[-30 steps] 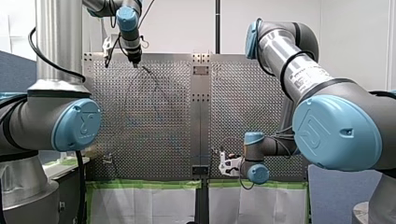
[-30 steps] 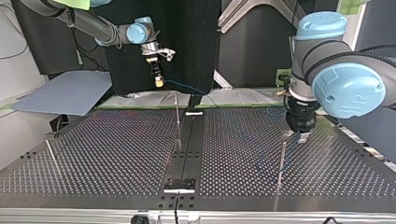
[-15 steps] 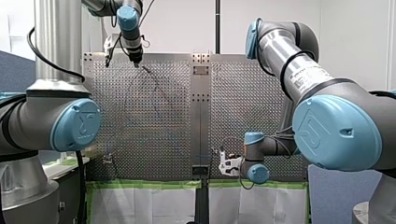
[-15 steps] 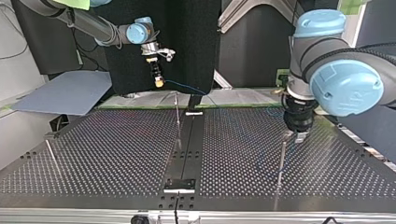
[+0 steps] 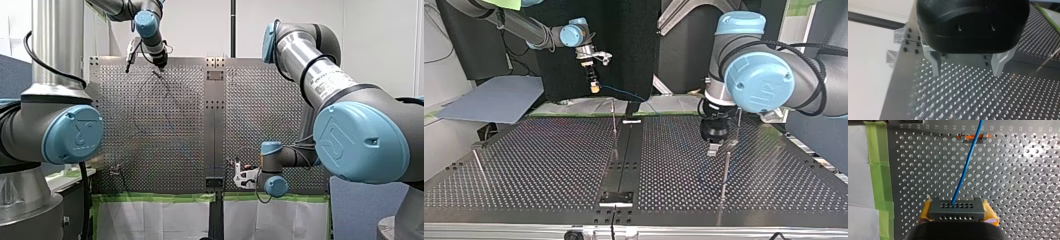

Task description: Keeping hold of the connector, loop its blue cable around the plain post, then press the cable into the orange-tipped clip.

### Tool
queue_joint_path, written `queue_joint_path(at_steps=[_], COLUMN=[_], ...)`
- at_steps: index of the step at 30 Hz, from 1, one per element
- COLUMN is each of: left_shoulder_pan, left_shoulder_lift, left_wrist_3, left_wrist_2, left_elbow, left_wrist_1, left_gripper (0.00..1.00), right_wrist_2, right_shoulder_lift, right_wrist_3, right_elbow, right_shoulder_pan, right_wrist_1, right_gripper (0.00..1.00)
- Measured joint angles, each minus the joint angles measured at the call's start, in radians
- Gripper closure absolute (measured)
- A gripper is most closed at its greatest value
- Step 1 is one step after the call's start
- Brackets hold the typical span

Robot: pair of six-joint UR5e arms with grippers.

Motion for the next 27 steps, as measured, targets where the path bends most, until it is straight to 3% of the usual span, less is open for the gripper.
queue_joint_path(at_steps=[13,21,27], left_shoulder_pan=[-0.122,-0.129,-0.128], left_shoulder_lift=[-0.125,-0.146,-0.172], left_wrist_3=[0.127,0.208,0.224], left_wrist_2=[-0.126,-0.211,-0.267], left_elbow=[0.002,0.005,0.04], left_wrist_1=[0.128,0.212,0.272], left_gripper=[0.01,0.01,0.01], right_wrist_2=[-0.006,-0.011,-0.011], right_shoulder_lift=[0.0,0.0,0.0], right_wrist_3=[0.002,0.002,0.002], right_elbow=[0.0,0.0,0.0], right_shoulder_pan=[0.0,0.001,0.002], right_wrist_1=[-0.002,-0.001,-0.001], right_gripper=[1.0,1.0,1.0])
